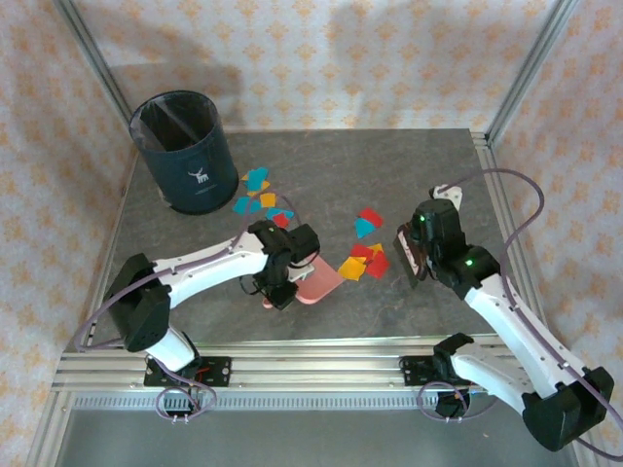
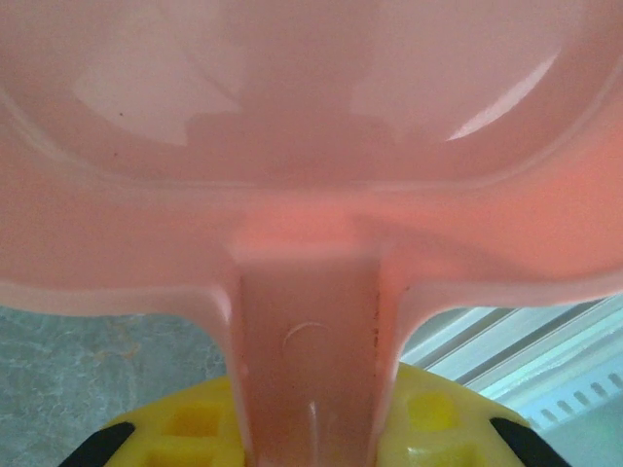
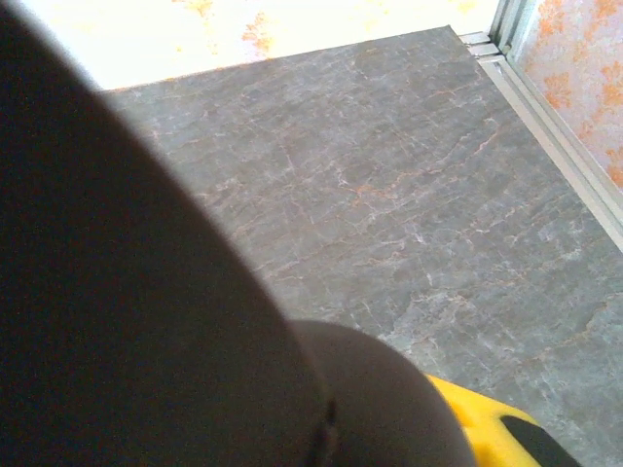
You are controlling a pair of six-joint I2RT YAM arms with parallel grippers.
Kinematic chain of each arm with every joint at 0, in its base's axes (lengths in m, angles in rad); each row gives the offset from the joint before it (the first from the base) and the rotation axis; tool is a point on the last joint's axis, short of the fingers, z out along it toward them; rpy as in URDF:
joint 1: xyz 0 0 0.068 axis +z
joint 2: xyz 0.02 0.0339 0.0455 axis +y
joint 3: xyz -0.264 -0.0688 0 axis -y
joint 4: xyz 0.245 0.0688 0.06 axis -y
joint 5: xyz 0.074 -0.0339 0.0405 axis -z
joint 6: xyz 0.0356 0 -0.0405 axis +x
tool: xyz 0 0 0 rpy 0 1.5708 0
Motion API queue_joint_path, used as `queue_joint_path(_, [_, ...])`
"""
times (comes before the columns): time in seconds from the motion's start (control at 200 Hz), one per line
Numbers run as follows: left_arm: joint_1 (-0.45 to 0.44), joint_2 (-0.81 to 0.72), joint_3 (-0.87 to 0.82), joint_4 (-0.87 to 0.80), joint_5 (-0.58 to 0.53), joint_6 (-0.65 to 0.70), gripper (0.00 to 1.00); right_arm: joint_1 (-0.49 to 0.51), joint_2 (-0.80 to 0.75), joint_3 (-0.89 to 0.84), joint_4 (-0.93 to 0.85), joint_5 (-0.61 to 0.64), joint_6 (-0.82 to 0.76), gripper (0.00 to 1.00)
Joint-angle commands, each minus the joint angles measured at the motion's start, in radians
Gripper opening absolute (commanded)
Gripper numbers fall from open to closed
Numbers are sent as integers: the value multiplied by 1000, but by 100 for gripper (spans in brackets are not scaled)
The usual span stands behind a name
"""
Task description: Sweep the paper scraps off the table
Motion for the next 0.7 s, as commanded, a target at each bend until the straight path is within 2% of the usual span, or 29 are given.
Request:
queue_joint_path(0.0, [-32, 33, 6, -40, -4, 25, 0, 1, -28, -31, 61, 46, -42, 0])
queue_joint_path(0.245, [-74, 125, 32, -69, 10, 38, 0, 3, -28, -65, 92, 26, -58, 0])
queue_joint_path(0.696, [-76, 247, 129, -84, 18, 56, 0, 29, 36, -65, 106, -89, -55, 0])
